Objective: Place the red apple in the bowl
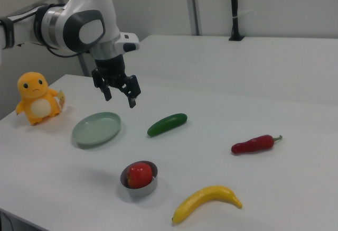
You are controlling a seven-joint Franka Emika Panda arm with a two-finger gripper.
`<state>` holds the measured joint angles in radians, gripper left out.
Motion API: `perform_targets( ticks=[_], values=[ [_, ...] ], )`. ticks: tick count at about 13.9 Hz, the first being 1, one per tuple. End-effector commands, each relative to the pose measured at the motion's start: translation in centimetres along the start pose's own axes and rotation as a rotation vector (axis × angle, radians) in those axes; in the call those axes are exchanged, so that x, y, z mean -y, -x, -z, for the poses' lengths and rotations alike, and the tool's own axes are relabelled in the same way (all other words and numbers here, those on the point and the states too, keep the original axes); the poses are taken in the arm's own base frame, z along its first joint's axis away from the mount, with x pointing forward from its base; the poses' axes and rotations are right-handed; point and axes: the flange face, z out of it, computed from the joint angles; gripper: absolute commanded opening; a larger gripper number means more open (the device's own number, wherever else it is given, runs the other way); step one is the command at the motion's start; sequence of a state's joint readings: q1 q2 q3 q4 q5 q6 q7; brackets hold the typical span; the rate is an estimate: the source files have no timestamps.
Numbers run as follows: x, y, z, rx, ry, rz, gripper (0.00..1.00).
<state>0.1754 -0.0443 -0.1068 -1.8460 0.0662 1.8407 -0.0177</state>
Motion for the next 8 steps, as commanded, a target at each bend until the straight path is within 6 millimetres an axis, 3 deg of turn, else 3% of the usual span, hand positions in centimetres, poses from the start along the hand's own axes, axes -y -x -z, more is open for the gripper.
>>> perform_targets(
  ticks=[1,8],
  values=[
    [0.40,0.28,-0.17,0.017,0.003,0.059,1.00],
    [0.95,0.26,-0.68,0.027,0.080,0.092,1.00]
  ],
)
